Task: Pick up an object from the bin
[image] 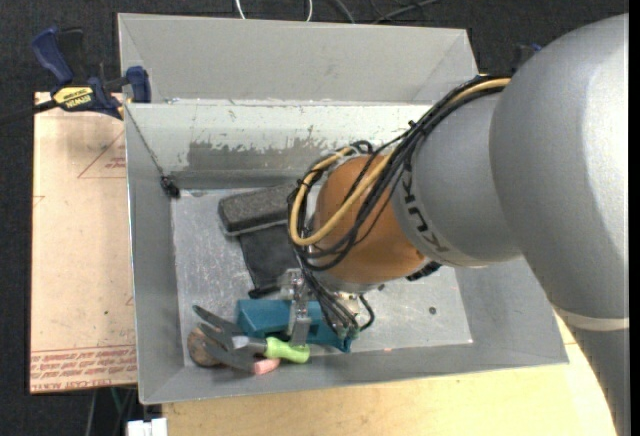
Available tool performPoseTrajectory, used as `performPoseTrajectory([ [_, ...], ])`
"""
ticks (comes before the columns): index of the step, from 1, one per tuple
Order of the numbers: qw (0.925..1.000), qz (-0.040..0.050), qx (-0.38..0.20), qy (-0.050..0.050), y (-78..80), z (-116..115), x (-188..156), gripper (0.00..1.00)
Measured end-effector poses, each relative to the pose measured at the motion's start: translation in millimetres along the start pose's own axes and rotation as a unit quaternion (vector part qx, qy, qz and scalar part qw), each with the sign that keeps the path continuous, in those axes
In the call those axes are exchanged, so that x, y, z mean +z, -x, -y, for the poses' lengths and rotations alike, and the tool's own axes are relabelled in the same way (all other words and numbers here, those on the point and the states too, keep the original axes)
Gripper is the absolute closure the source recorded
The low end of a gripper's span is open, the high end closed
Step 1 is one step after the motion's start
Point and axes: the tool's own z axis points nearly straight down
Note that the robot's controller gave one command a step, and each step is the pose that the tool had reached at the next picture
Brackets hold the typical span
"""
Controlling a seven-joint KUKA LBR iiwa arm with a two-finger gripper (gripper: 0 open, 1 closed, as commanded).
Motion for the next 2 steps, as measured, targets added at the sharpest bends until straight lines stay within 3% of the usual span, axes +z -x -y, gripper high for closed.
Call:
performPoseTrajectory([
  [1, 1.0, -0.001, 0.0, 0.0, -0.7, 0, -8, 1.0],
  [2, 1.0, -0.0068, 0.0, -0.001, -2.5, 0, -51, 1.0],
])
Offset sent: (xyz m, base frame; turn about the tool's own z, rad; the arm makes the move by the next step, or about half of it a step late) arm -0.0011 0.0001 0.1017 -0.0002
